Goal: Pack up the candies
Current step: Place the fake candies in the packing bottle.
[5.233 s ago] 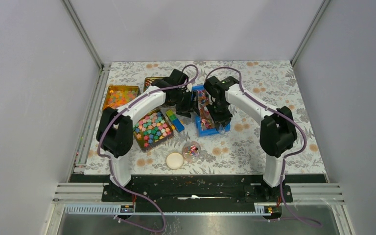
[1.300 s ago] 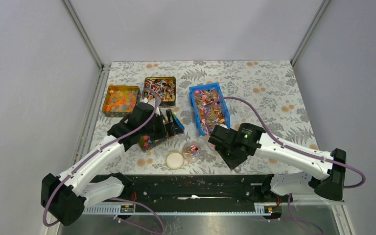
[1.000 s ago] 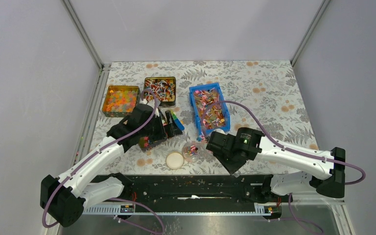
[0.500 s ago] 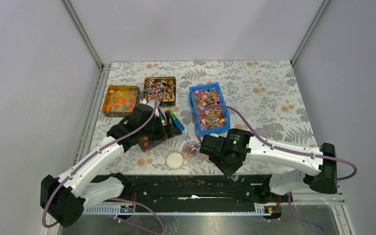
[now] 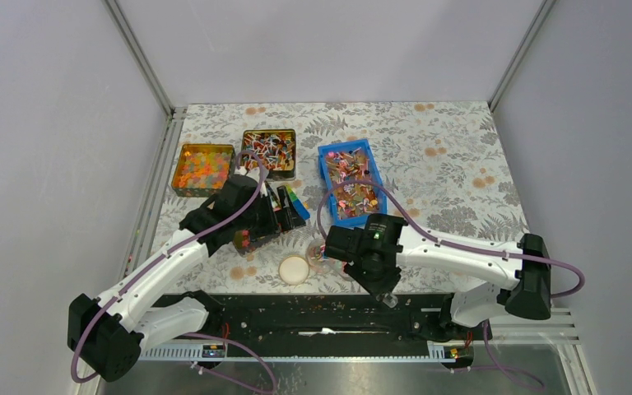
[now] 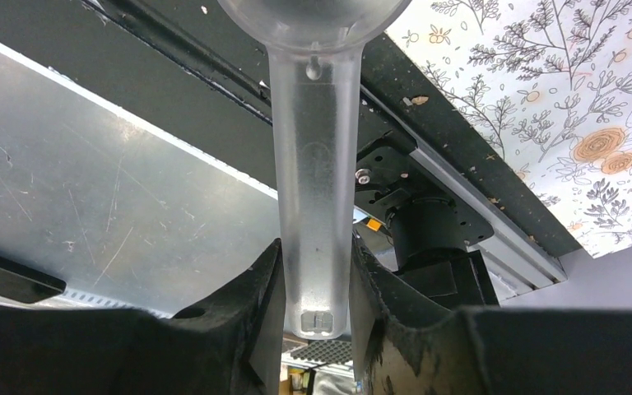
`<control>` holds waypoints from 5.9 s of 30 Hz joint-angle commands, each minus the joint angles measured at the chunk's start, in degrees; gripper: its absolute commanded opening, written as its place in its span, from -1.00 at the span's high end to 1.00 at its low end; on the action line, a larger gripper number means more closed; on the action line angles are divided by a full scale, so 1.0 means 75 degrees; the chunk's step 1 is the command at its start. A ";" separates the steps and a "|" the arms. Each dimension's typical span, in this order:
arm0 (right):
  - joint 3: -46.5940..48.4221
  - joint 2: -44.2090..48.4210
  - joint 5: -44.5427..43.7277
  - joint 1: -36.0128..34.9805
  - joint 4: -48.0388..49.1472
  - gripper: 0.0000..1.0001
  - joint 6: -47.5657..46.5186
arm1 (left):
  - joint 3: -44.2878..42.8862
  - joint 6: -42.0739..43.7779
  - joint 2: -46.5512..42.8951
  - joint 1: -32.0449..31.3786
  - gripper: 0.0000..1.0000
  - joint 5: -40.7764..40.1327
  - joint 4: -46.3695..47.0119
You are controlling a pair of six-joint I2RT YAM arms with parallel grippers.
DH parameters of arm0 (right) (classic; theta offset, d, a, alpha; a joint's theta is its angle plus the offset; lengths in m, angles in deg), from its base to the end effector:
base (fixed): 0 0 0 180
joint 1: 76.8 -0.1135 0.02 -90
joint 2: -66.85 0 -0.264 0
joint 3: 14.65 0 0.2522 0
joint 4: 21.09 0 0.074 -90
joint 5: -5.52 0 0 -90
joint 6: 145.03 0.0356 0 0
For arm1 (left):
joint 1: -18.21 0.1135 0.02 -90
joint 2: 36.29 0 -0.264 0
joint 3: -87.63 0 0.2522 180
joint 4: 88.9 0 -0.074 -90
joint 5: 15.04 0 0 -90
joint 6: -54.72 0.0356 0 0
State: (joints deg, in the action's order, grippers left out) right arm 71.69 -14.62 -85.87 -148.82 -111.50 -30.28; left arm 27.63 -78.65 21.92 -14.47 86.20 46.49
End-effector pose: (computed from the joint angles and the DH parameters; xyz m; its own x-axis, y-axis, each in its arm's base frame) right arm 0.0751 0.2286 0.2867 -0.6773 -0.7312 -0.0807 -0.7342 0.6789 0.0106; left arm 0.1754 -0.1208 0.2717 -0.8622 -0.2471 -0.4422 0.0796 0.7960 -0.6000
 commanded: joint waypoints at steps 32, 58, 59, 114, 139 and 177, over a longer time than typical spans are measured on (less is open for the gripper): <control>0.1619 -0.1393 0.0541 0.0094 -0.1517 1.00 -0.0602 | -0.0103 0.0205 -0.0026 -0.0036 -0.98 -0.0115 -0.0082; 0.2245 -0.2045 0.1238 0.0661 -0.1991 1.00 -0.0899 | -0.0162 0.0309 0.0004 -0.0036 -0.98 -0.0163 -0.0128; 0.2299 -0.2095 0.1314 0.0687 -0.2037 1.00 -0.0933 | -0.0173 0.0319 0.0007 -0.0030 -0.98 -0.0163 -0.0129; 0.2152 -0.2245 0.3432 0.1815 -0.2742 1.00 -0.1000 | -0.0585 0.0643 0.0376 -0.0036 -0.98 -0.0119 -0.0281; 0.1252 -0.1992 0.5133 0.2622 -0.1971 1.00 -0.1141 | -0.0667 0.0747 0.0485 -0.0029 -0.98 -0.0133 -0.0281; 0.1491 -0.1940 0.4639 0.2913 -0.2632 1.00 -0.1045 | -0.1065 0.1025 0.0961 -0.0024 -0.98 -0.0062 -0.0316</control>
State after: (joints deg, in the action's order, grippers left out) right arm 82.90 -31.23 -52.04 -127.40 -121.99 -38.30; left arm 22.45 -71.96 28.78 -14.47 85.44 43.17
